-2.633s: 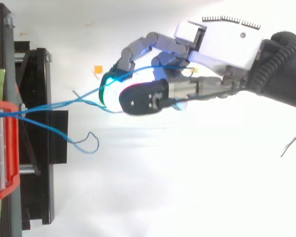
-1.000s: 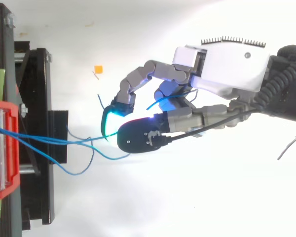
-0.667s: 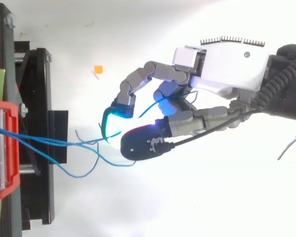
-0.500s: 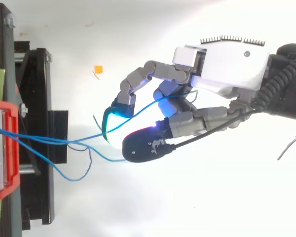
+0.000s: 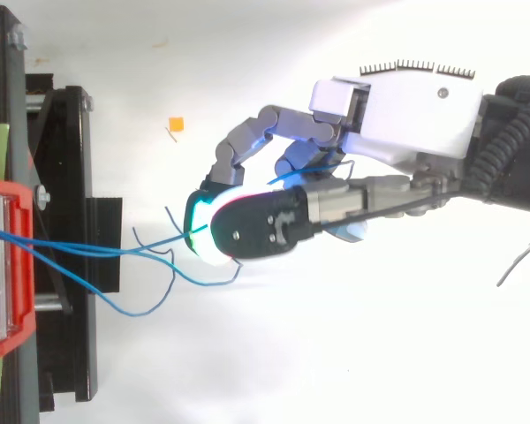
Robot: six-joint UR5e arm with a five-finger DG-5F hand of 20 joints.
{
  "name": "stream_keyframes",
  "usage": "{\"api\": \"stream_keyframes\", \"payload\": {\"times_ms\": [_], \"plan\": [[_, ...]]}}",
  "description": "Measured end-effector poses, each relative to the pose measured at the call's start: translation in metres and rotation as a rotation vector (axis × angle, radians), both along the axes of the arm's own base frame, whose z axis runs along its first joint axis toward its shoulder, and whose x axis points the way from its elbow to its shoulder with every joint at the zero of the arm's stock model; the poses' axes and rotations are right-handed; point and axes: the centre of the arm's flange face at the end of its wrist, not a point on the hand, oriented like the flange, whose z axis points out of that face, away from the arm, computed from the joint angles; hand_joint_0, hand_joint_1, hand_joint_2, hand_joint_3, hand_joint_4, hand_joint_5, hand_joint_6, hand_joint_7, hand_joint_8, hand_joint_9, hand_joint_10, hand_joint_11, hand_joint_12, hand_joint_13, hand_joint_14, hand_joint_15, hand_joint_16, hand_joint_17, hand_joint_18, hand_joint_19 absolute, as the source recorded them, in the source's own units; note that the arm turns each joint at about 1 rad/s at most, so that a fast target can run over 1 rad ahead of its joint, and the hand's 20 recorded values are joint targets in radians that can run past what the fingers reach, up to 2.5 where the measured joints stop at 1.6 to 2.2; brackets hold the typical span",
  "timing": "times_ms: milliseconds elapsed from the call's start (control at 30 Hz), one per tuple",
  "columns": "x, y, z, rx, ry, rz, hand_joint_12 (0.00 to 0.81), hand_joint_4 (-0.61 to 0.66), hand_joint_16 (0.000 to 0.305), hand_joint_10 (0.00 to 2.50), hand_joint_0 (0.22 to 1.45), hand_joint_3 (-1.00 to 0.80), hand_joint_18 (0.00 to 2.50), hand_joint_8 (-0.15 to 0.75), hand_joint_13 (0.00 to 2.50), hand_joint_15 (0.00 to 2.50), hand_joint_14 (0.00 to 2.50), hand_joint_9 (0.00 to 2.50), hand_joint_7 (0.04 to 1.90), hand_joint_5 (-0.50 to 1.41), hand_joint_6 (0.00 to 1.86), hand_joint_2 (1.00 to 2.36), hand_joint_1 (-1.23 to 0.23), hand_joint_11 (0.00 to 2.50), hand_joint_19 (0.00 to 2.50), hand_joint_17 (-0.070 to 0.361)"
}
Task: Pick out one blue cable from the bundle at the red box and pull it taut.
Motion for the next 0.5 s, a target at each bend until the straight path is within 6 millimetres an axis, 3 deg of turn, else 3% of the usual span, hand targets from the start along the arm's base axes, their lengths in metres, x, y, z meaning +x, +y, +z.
{"api": "stream_keyframes", "payload": {"times_ms": [200, 500], "plan": [[-0.0001, -0.0007, 0.0, 0.0, 0.0, -0.001, 0.284, -0.05, 0.043, 2.5, 0.57, -0.26, 0.82, 0.134, 1.13, 0.82, 1.97, 0.93, 0.83, -0.13, 0.91, 1.02, -0.45, 0.61, 1.16, 0.096], [-0.0002, -0.0046, 0.0001, 0.012, -0.007, -0.027, 0.296, -0.05, 0.045, 2.5, 0.57, -0.19, 0.84, 0.141, 1.13, 0.82, 1.93, 0.93, 0.83, -0.13, 0.91, 1.02, -0.56, 0.6, 1.15, 0.102]]}}
